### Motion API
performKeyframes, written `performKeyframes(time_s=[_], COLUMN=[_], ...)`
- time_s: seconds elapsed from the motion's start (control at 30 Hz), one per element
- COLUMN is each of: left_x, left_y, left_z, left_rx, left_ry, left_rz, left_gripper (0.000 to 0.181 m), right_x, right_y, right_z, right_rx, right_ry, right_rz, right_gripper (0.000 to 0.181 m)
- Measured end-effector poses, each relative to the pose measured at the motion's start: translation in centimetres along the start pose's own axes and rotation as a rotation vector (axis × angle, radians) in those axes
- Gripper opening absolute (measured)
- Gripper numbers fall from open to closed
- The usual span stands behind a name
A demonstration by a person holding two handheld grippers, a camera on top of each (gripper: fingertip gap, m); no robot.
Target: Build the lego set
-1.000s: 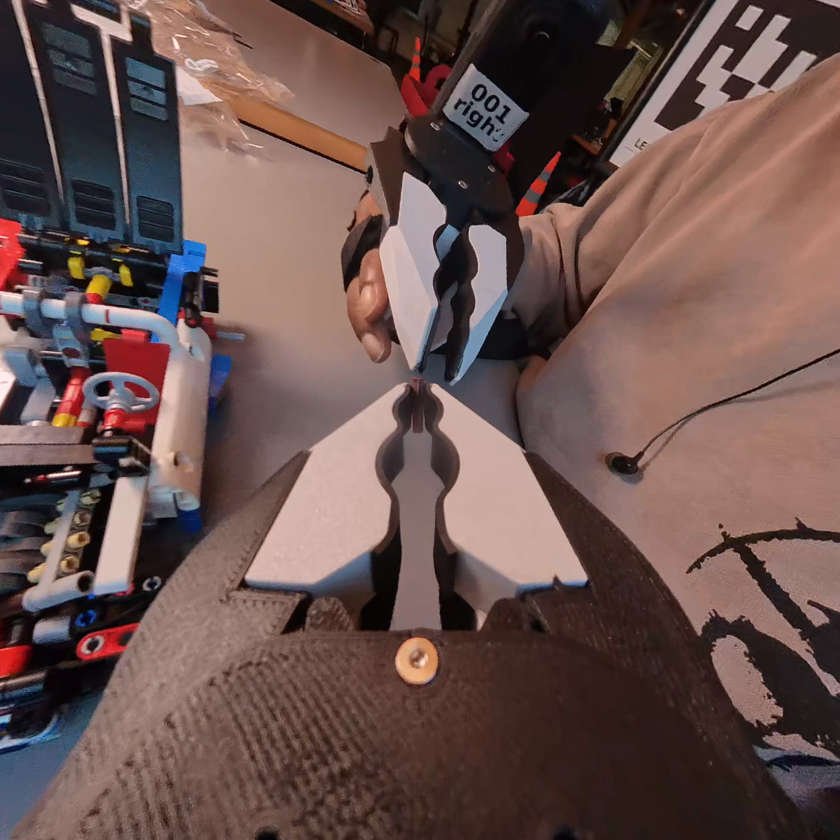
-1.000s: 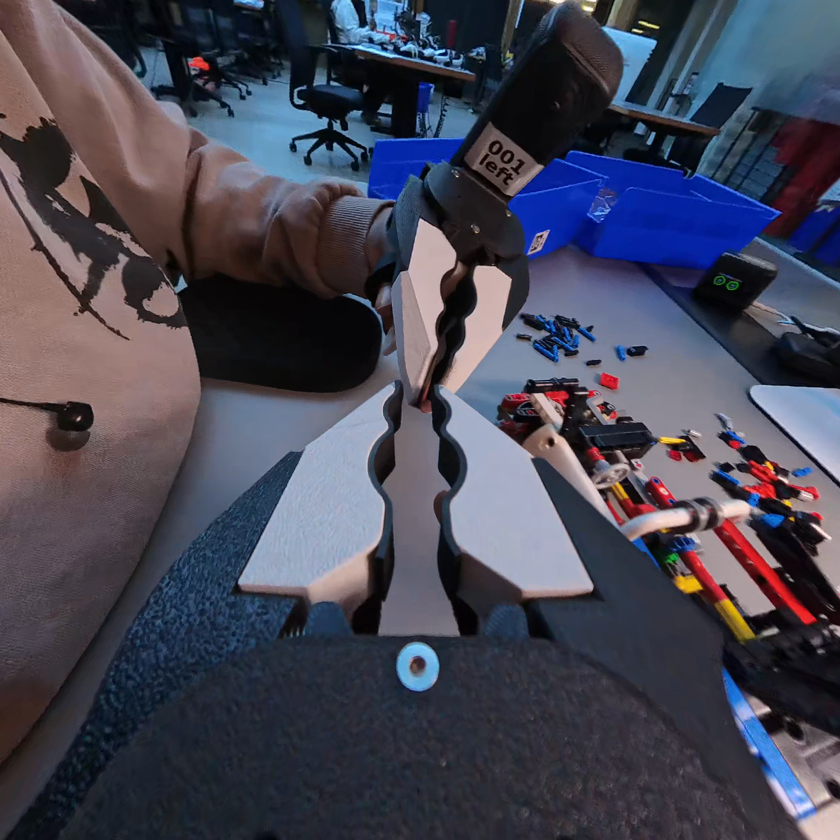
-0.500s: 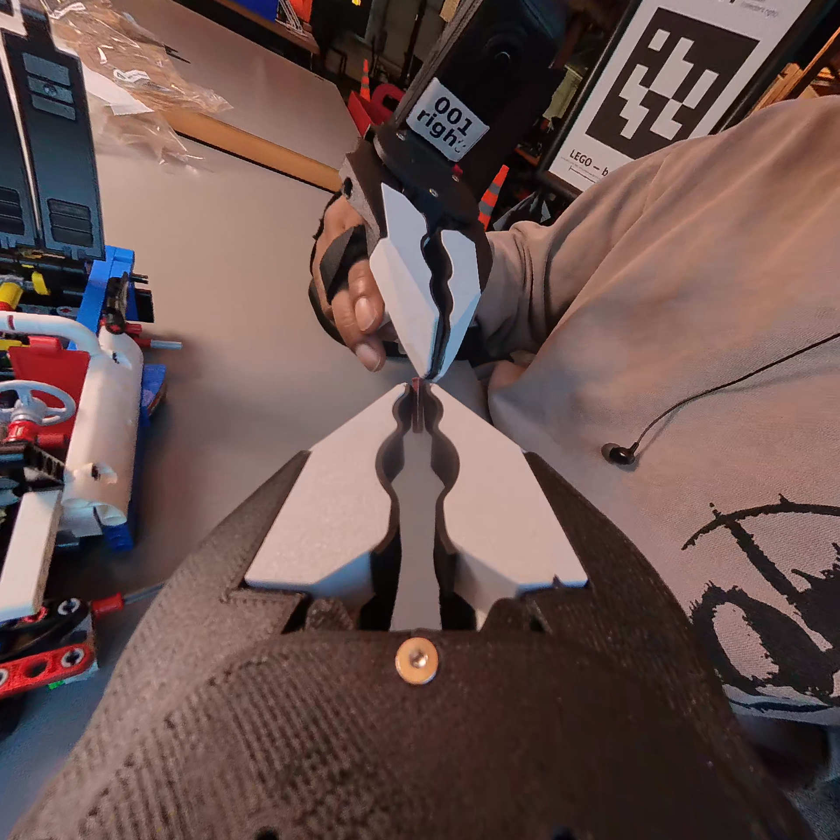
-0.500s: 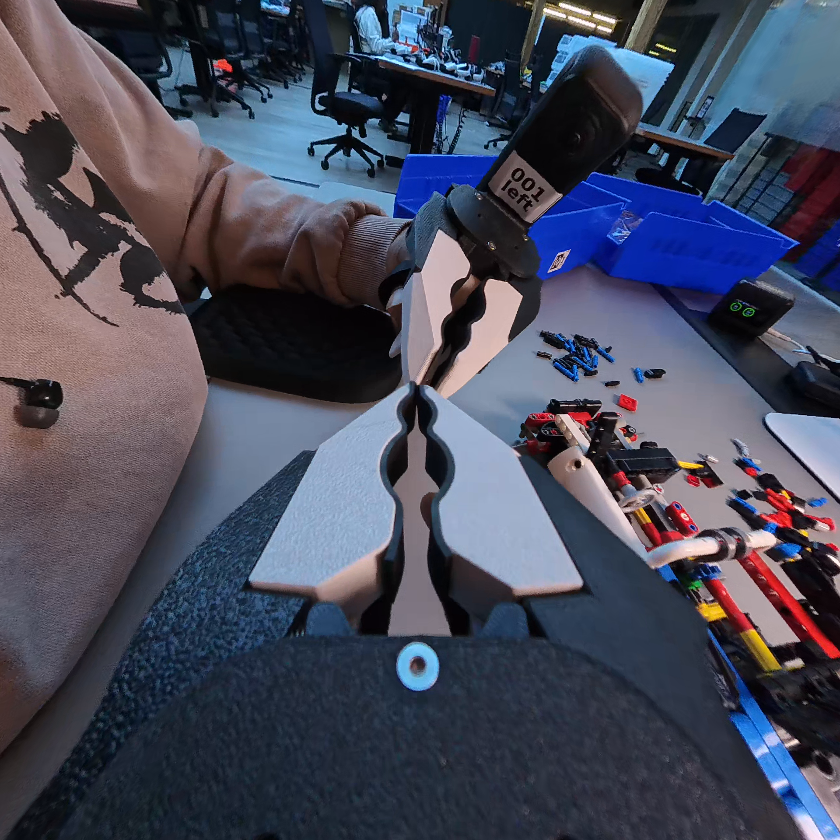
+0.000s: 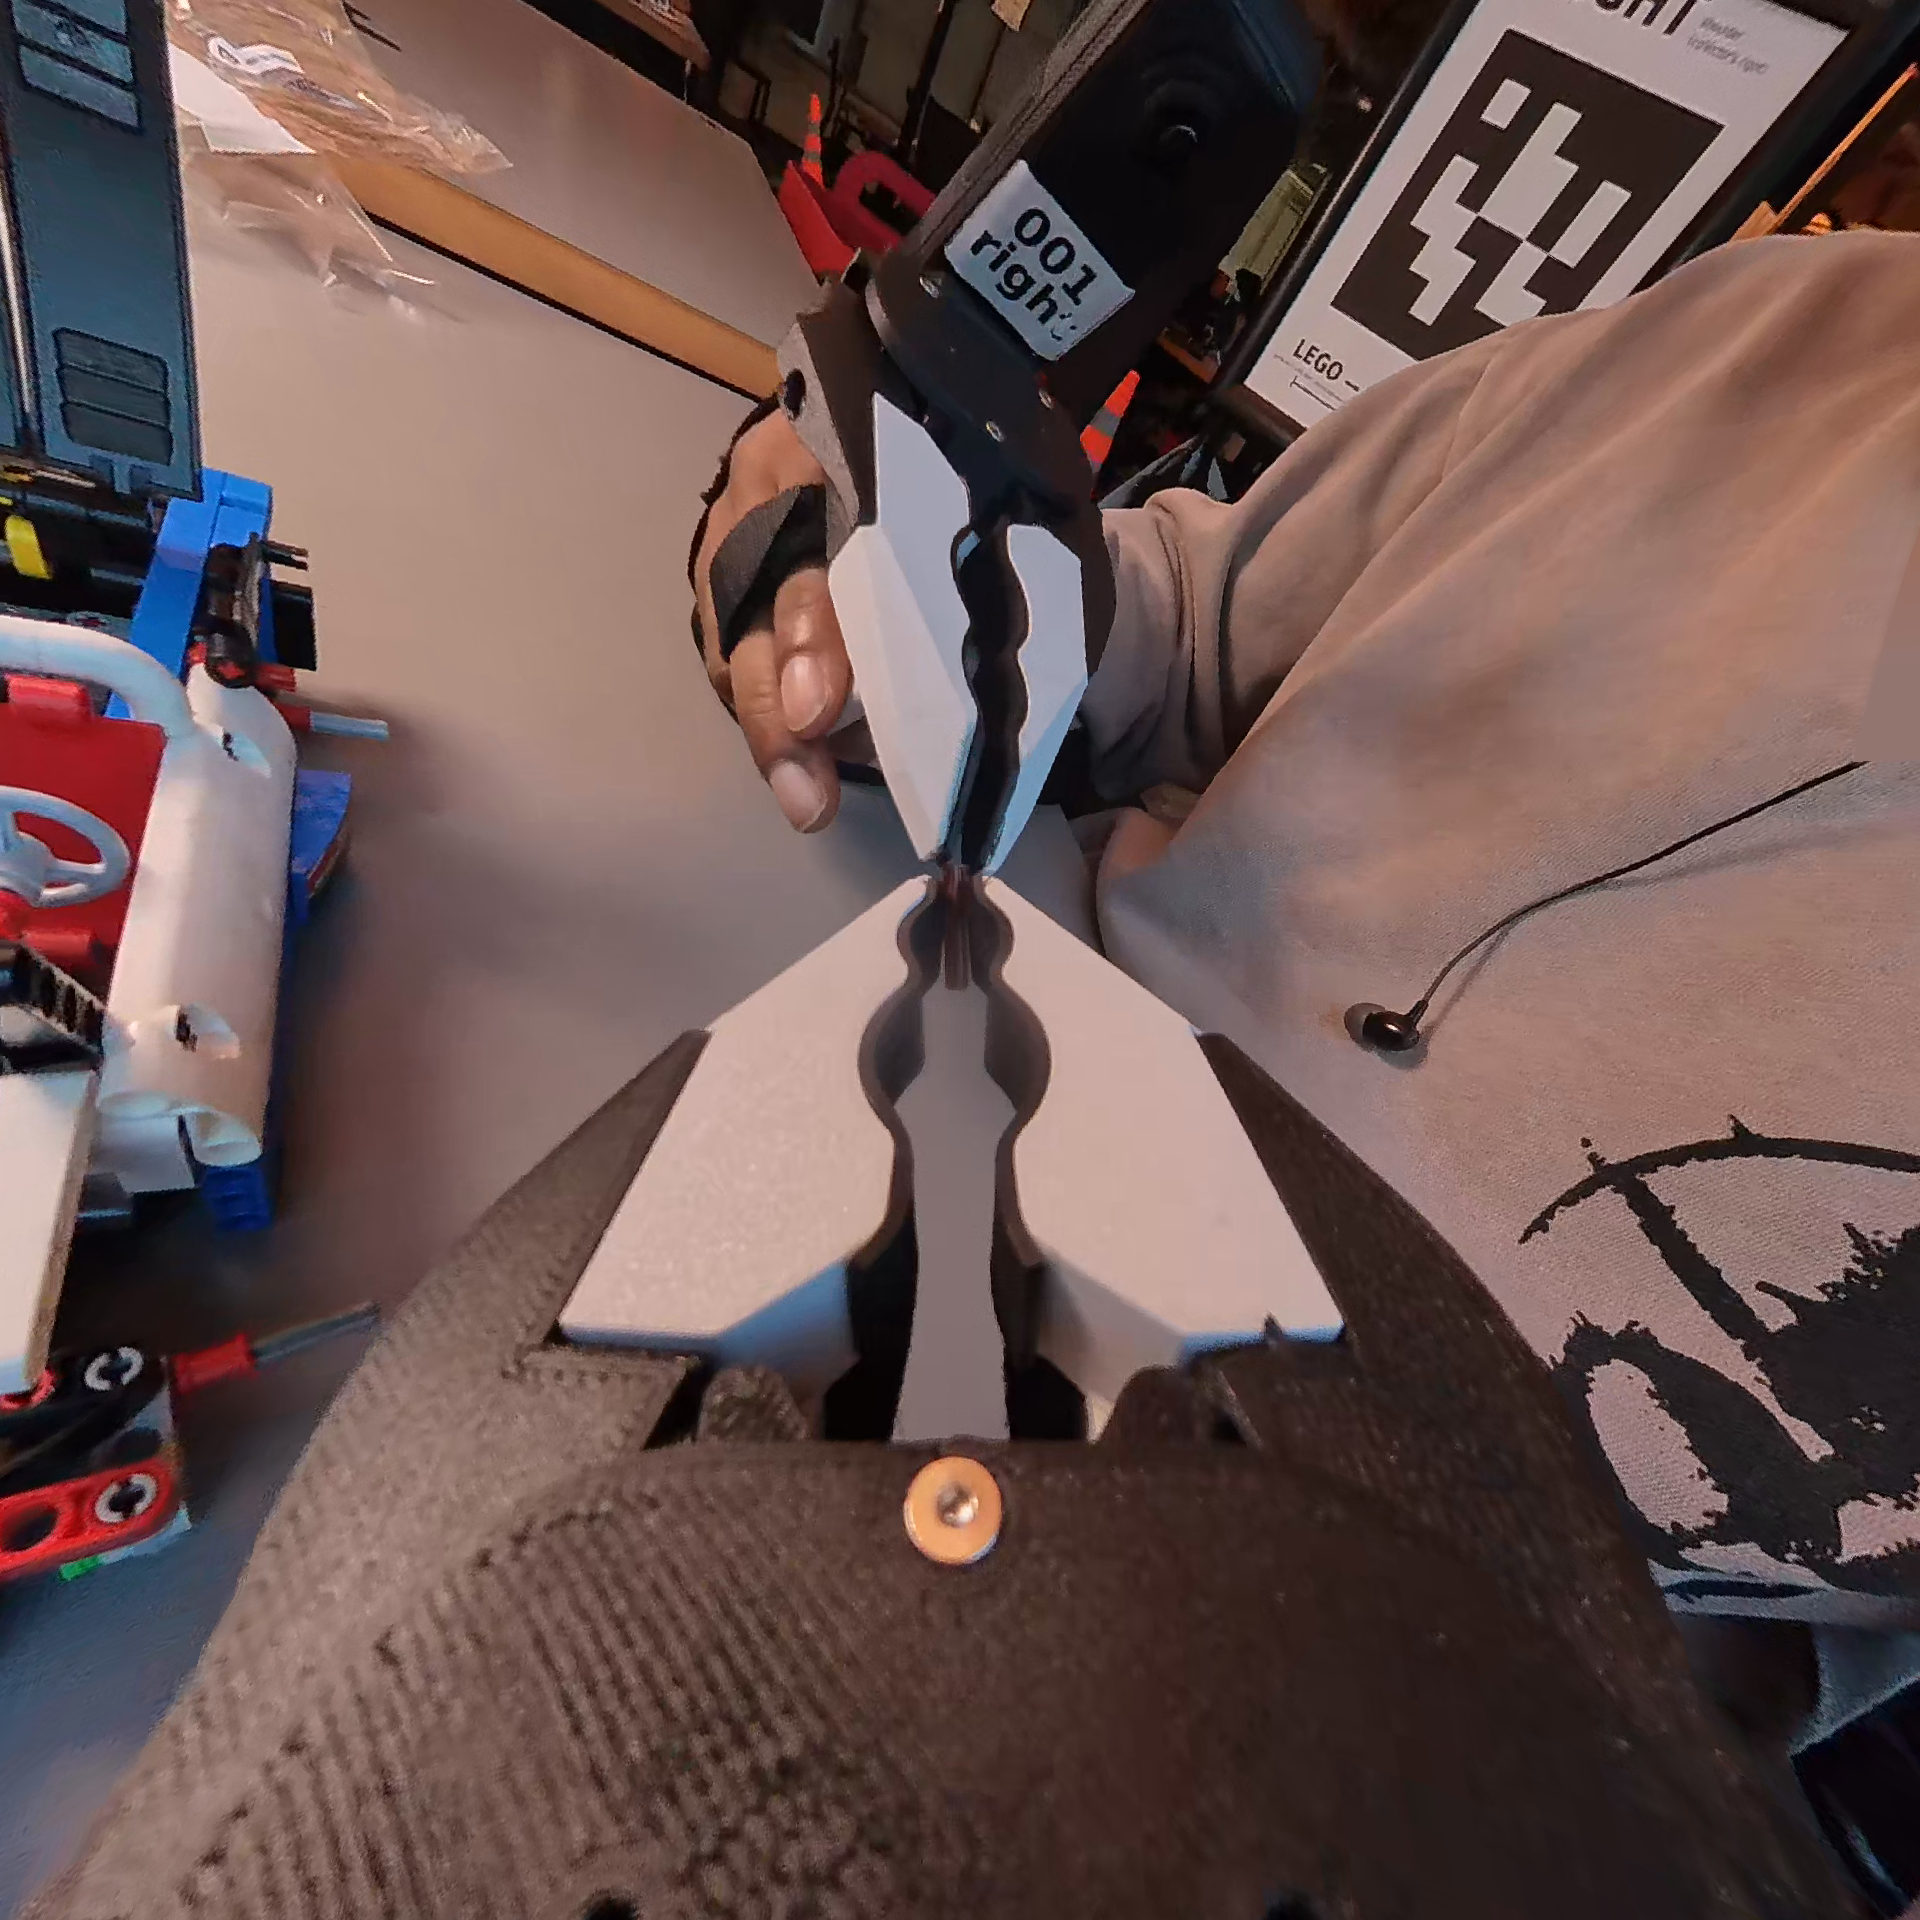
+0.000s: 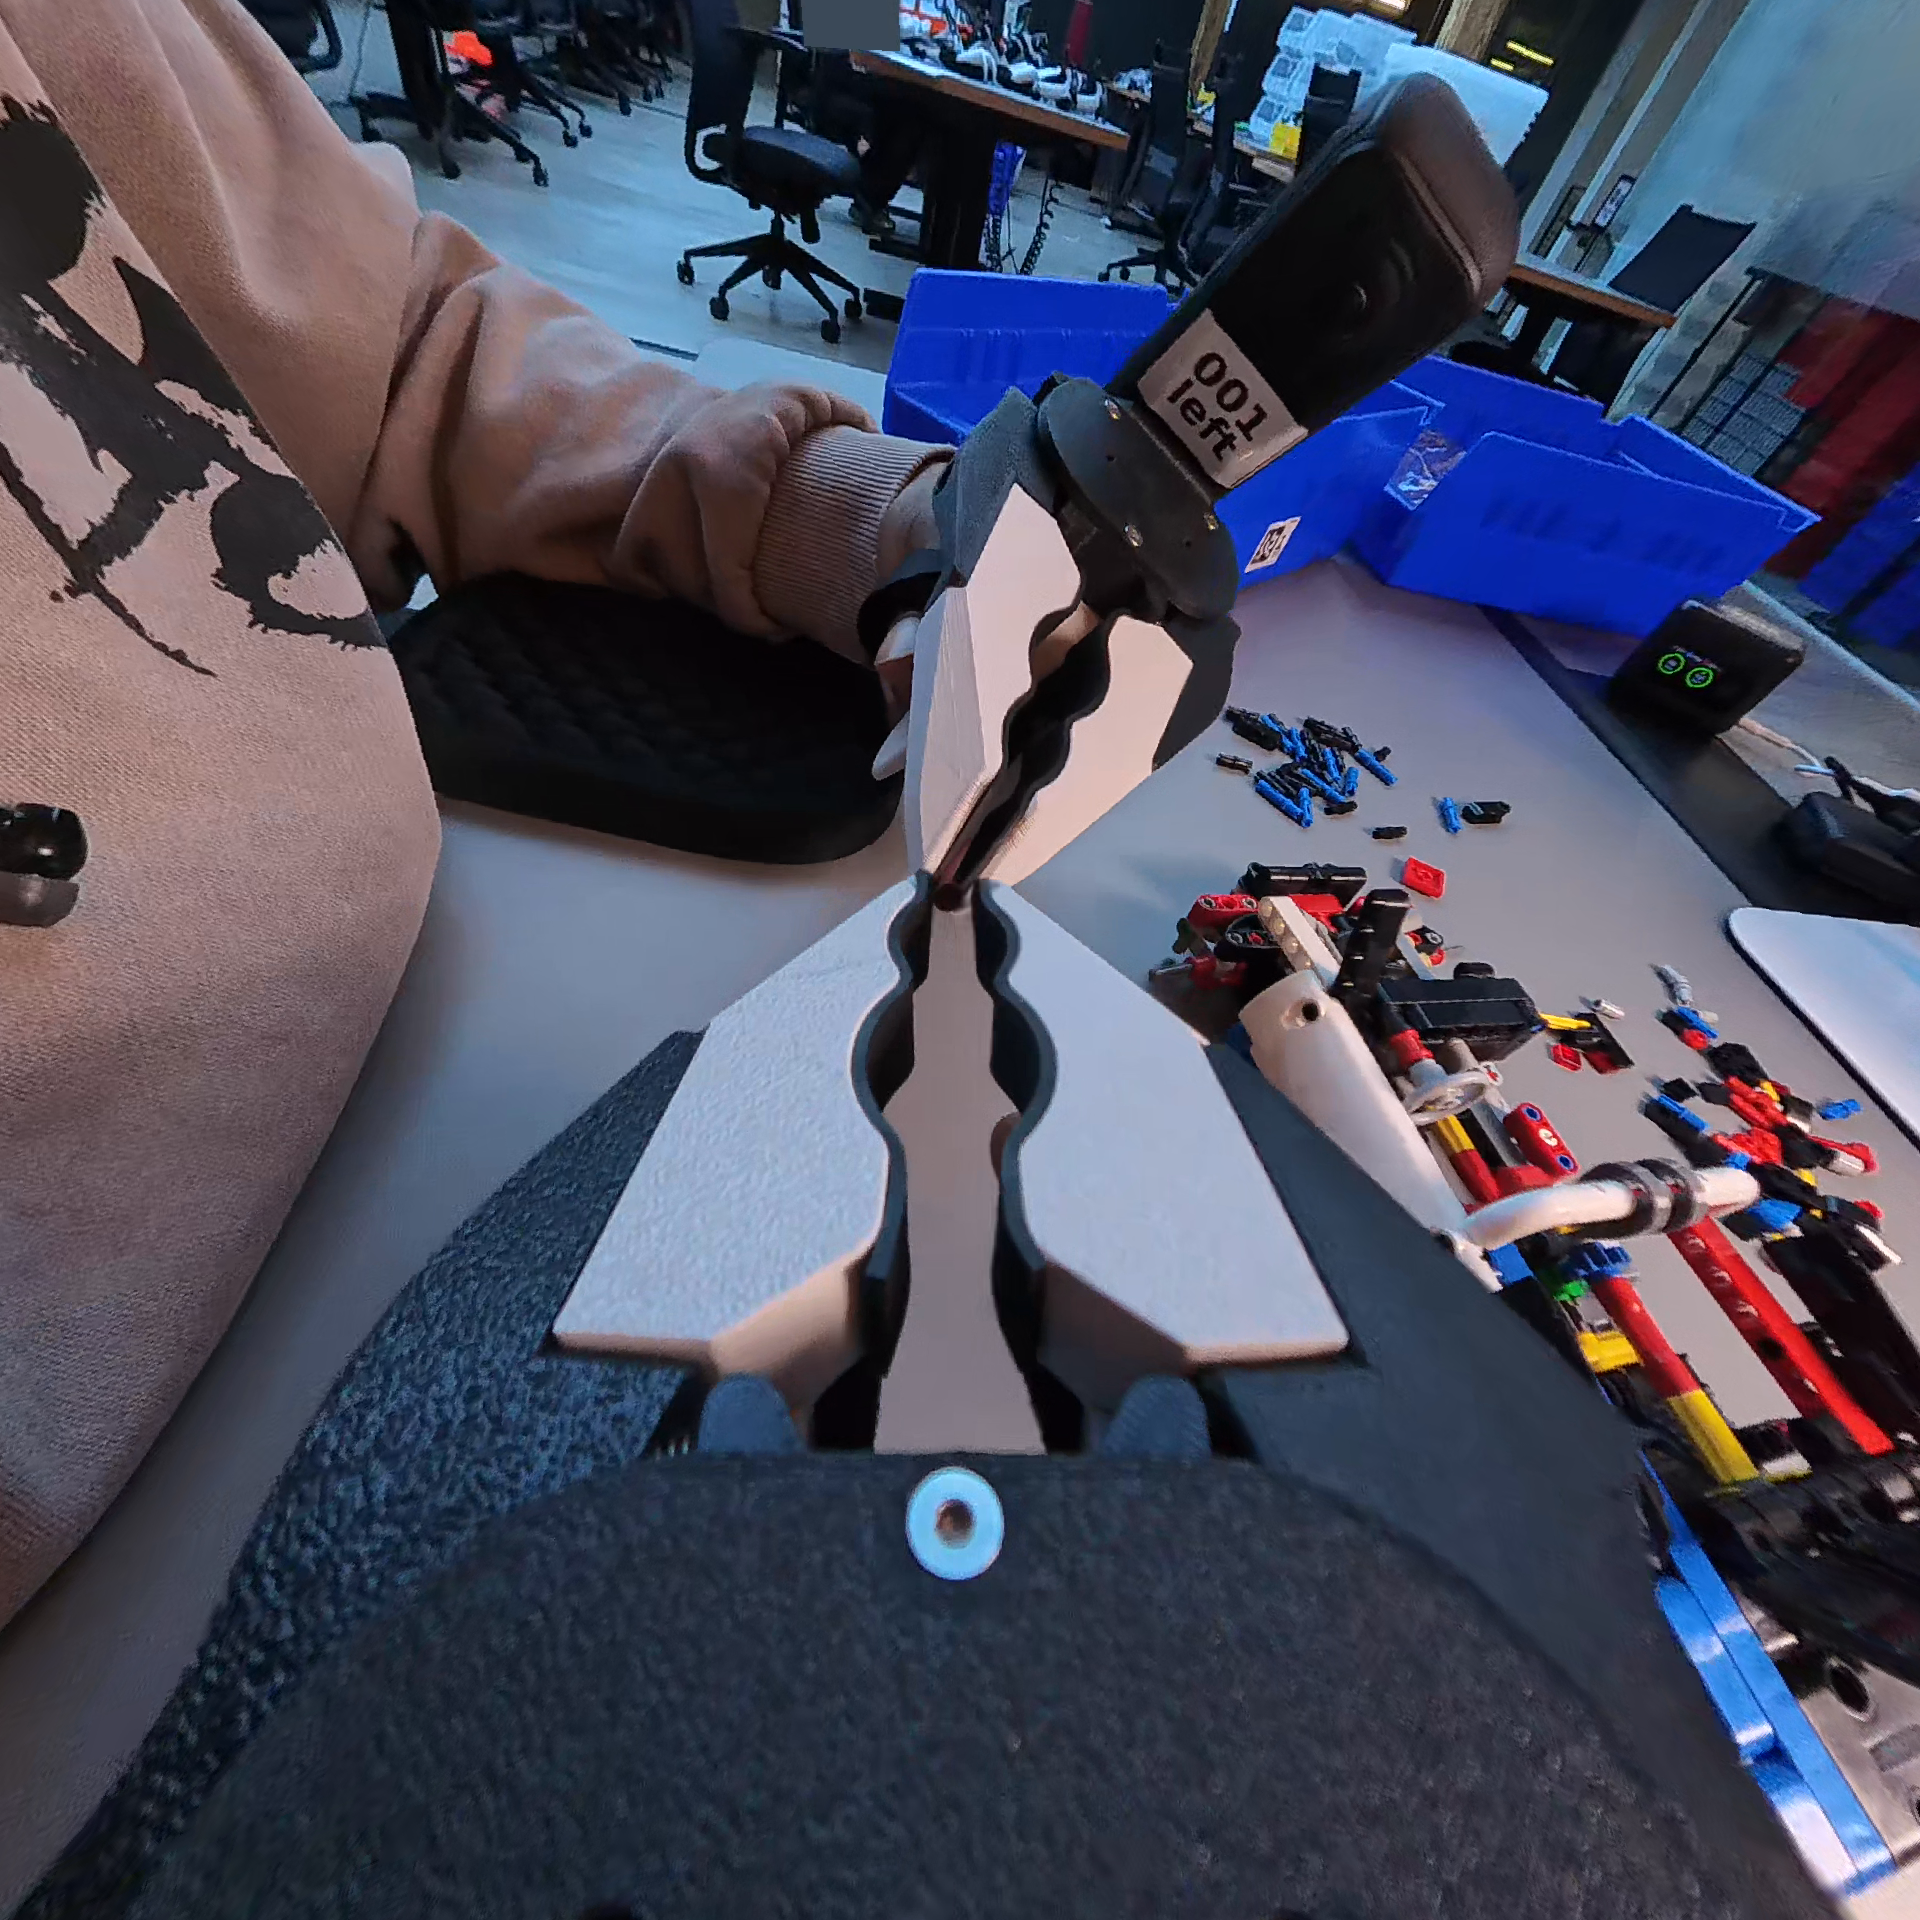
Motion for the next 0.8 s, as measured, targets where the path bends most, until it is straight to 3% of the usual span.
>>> performKeyframes(time_s=[0.23,0.43,0.6,0.7,0.8], left_x=[0.0,-0.5,-1.8,-2.7,-2.7], left_y=[0.0,1.8,3.4,3.7,3.6], left_z=[-0.2,0.3,-0.4,-1.6,-2.4], left_rx=[-0.006,0.144,0.428,0.583,0.658], left_ry=[0.003,0.017,0.214,0.408,0.489], left_rz=[0.018,0.082,0.032,-0.074,-0.142], left_gripper=[0.003,0.003,0.004,0.004,0.004], right_x=[-0.4,-2.0,-4.6,-5.0,-5.1], right_y=[0.3,-0.5,-0.9,-1.0,-1.1], right_z=[-0.1,-0.7,-1.9,-2.1,-2.1], right_rx=[-0.063,-0.139,-0.154,-0.155,-0.149], right_ry=[0.048,0.189,0.394,0.424,0.433], right_rz=[0.075,0.091,0.072,0.071,0.05], right_gripper=[0.0,0.0,0.0,0.0,0.002])
Point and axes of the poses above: each gripper's, where its closed fingertips meet, z back along the fingers, x out of its top, y = z × x across the jaws, the point moved 7 cm from there along z, back along the fingers, and after that the axes turned 15 degrees about y, right-handed, at the moved point
